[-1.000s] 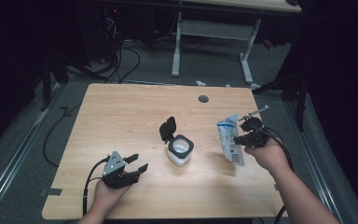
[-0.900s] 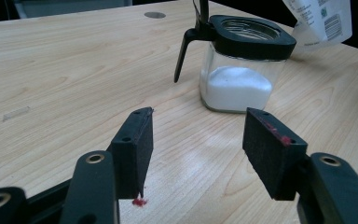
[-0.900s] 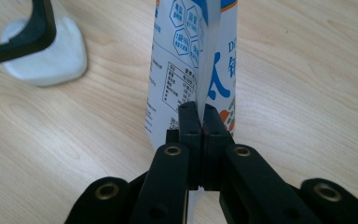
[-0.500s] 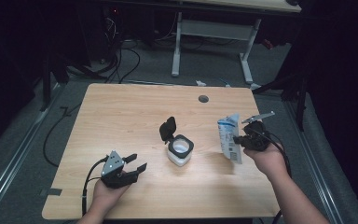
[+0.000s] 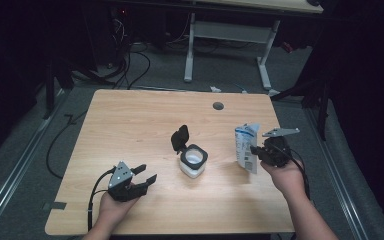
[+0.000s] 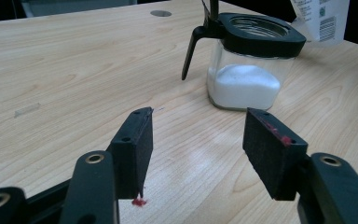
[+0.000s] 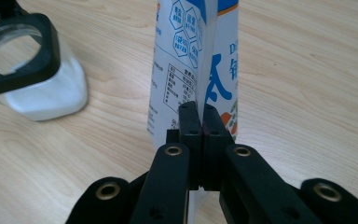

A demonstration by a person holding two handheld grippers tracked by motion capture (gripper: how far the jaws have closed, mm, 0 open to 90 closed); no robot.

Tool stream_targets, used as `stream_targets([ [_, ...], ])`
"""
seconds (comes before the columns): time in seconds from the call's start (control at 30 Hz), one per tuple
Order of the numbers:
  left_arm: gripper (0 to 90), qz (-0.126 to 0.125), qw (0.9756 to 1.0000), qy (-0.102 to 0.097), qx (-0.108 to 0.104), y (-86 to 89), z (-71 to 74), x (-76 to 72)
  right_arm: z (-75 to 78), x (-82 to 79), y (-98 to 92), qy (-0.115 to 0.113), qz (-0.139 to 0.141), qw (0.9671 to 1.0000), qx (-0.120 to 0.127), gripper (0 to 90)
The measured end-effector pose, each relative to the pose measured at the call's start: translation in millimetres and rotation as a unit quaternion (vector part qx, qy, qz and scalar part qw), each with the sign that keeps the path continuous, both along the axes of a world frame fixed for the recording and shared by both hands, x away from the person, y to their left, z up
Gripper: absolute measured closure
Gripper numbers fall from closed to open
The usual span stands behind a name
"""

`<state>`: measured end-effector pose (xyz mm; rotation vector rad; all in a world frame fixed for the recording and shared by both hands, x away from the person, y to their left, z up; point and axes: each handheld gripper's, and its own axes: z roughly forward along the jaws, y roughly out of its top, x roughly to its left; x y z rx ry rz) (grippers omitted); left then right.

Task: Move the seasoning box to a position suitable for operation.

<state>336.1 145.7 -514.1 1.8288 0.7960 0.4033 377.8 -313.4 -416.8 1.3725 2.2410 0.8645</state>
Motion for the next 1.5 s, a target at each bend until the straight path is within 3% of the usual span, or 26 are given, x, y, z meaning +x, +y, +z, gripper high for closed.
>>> stream_targets([
  [0.27, 42.8, -0.001, 1.0000, 0.000, 0.007, -1.6, -1.6, 0.1, -15.8, -10.1, -7.9, -0.036, -0.012, 0.9979, 0.052, 90.0],
  [0.47, 42.7, 0.004, 0.9999, -0.003, 0.011, -0.9, -1.0, -1.0, -24.6, -18.3, -11.0, -0.059, -0.013, 0.9953, 0.075, 90.0],
  [0.63, 42.6, 0.008, 0.9998, -0.007, 0.014, 0.4, -1.2, -0.7, -32.8, -23.5, -10.4, -0.076, -0.013, 0.9939, 0.080, 90.0],
  [0.9, 42.8, 0.001, 0.9994, -0.025, 0.022, -2.9, 0.9, -7.3, -41.4, -33.4, -14.4, -0.126, -0.026, 0.9869, 0.098, 90.0],
  [1.03, 42.9, 0.004, 0.9993, -0.027, 0.026, -2.2, 0.0, -9.9, -41.7, -36.9, -15.5, -0.142, -0.029, 0.9850, 0.093, 90.0],
  [1.3, 42.9, 0.015, 0.9992, -0.026, 0.028, 2.5, 0.3, -9.7, -42.1, -42.6, -13.1, -0.153, -0.021, 0.9845, 0.083, 90.0],
  [1.5, 43.0, 0.023, 0.9985, -0.024, 0.043, 5.5, -3.6, -8.2, -45.2, -47.4, -12.0, -0.159, -0.013, 0.9836, 0.084, 90.0],
])
